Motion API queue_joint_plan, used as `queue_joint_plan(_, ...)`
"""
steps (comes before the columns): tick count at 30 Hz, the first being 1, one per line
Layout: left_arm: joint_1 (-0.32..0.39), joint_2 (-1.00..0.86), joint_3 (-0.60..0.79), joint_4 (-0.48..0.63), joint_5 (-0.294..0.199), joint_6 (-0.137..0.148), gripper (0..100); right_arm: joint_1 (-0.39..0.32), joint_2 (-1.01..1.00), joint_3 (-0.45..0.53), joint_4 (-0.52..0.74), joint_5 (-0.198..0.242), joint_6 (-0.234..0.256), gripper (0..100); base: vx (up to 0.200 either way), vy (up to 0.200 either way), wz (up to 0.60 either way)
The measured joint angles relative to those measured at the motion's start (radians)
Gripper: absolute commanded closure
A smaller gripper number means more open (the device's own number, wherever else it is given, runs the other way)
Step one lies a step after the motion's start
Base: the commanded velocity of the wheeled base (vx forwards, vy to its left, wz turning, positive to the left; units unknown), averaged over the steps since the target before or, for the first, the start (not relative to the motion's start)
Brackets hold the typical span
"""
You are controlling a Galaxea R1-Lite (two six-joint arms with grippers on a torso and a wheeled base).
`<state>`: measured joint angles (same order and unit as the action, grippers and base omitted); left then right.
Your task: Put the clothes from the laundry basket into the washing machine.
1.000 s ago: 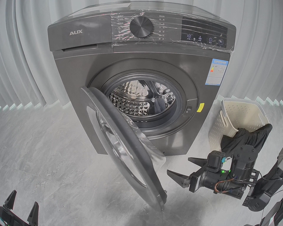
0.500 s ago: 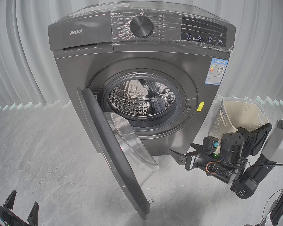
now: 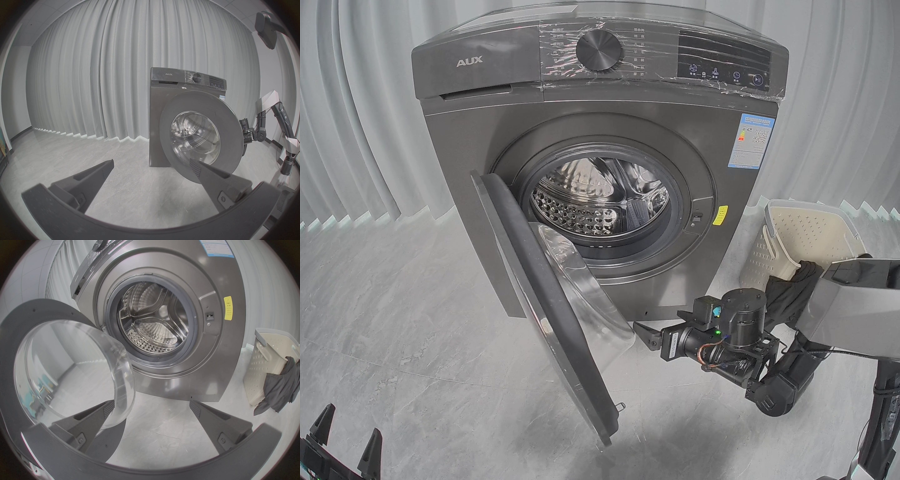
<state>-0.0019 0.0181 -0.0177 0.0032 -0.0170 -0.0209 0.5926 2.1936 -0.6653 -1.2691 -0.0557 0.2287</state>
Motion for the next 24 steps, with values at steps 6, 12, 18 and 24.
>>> queue_joint_plan(6,0.000,0.000,0.000,0.000,0.000,0.000,0,0.047,0.030,-0.004,-0.026,0.012,0.013,0,0.000,0.000,0.00)
queue_joint_plan(12,-0.001,0.000,0.000,0.000,0.000,0.001,0,0.053,0.034,-0.041,-0.019,0.011,0.017,0,0.000,0.000,0.00)
queue_joint_plan(18,-0.001,0.000,0.000,0.000,0.000,0.001,0,0.051,0.038,-0.094,0.040,0.009,0.016,0,-0.133,0.000,0.00)
queue_joint_plan(24,-0.001,0.000,0.000,0.000,0.000,0.001,0,0.071,0.043,-0.184,0.172,0.009,0.016,0,-0.167,0.000,0.00)
